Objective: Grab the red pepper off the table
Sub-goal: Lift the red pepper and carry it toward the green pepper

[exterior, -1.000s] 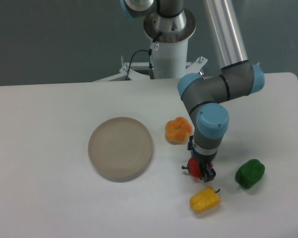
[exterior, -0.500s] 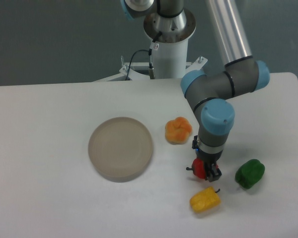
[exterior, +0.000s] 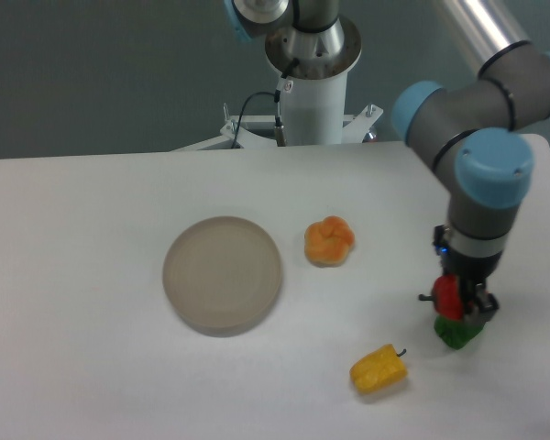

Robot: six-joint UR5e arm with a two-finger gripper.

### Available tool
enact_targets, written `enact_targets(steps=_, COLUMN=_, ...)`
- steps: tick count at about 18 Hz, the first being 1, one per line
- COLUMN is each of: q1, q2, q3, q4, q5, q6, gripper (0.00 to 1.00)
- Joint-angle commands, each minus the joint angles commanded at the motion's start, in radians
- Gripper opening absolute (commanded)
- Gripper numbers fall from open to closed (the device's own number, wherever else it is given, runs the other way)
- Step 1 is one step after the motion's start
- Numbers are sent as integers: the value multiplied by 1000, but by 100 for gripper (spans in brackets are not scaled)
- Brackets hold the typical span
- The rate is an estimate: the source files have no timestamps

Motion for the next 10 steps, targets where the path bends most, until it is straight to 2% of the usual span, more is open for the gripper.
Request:
enact_targets(steps=3, q1=-3, q2=-11, q3=23, q4=2, q5=-9, q6=-5, gripper=58)
enact_targets(steps=10, q1=-14, q2=-6, q3=23, q4=2, q5=-14, q6=-20, gripper=58)
